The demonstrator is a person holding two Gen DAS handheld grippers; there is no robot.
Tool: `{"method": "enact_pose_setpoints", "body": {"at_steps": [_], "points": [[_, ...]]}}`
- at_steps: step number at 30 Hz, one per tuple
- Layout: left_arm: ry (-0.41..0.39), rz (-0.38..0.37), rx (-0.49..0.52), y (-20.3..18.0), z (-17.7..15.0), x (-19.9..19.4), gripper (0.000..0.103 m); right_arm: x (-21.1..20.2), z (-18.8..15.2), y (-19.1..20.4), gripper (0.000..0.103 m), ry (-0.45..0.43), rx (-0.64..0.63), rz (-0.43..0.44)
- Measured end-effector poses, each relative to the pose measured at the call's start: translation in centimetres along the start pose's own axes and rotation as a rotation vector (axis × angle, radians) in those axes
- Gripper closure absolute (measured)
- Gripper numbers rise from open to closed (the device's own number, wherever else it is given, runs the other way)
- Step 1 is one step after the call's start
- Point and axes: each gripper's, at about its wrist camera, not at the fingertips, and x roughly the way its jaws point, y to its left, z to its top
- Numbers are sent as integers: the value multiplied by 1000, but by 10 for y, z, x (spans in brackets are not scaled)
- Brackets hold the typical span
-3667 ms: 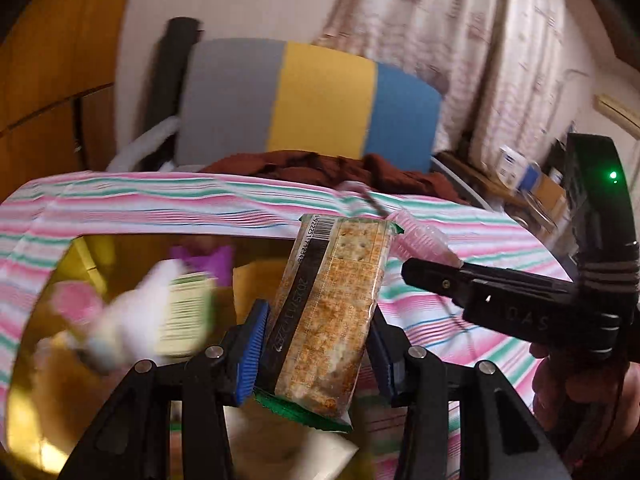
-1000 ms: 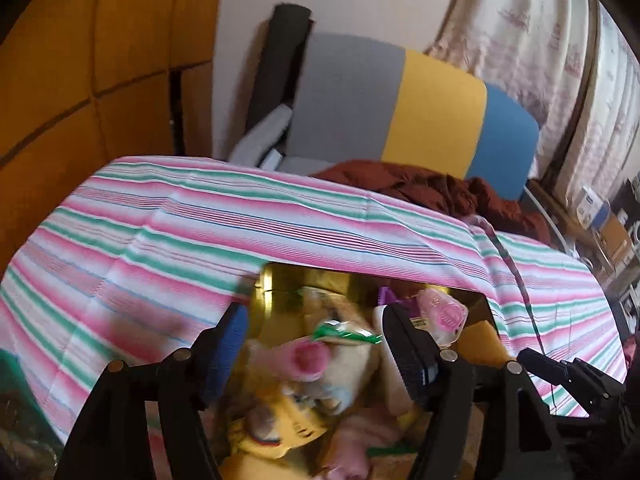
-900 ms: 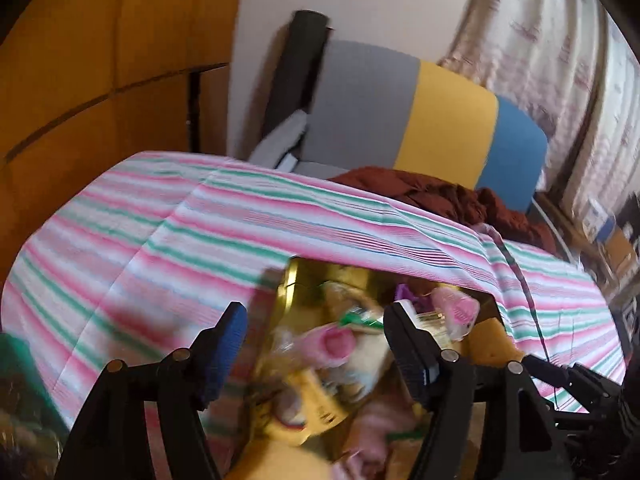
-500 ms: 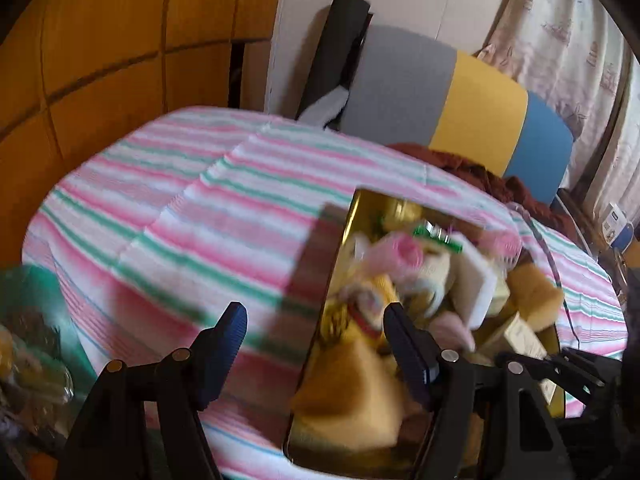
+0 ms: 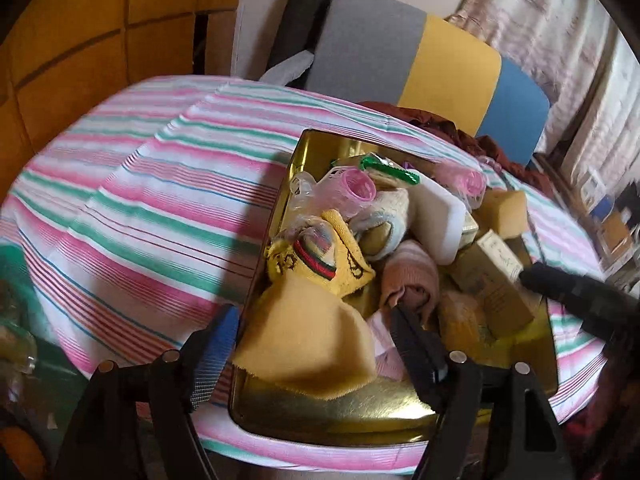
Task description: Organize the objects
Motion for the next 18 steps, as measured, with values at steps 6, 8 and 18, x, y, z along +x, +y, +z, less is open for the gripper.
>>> {"method": "enact_pose_setpoints", "body": {"at_steps": [6, 8, 18], "points": [[-152, 18, 140, -27, -3, -27, 26, -3, -2, -48, 53, -11, 151, -32], [-105, -15, 153, -33, -1, -14, 28, 3, -6, -52, 53, 3, 167, -6], [-43, -248, 145, -60, -10, -19, 29, -1, -11, -9, 53, 62, 76, 125]]}}
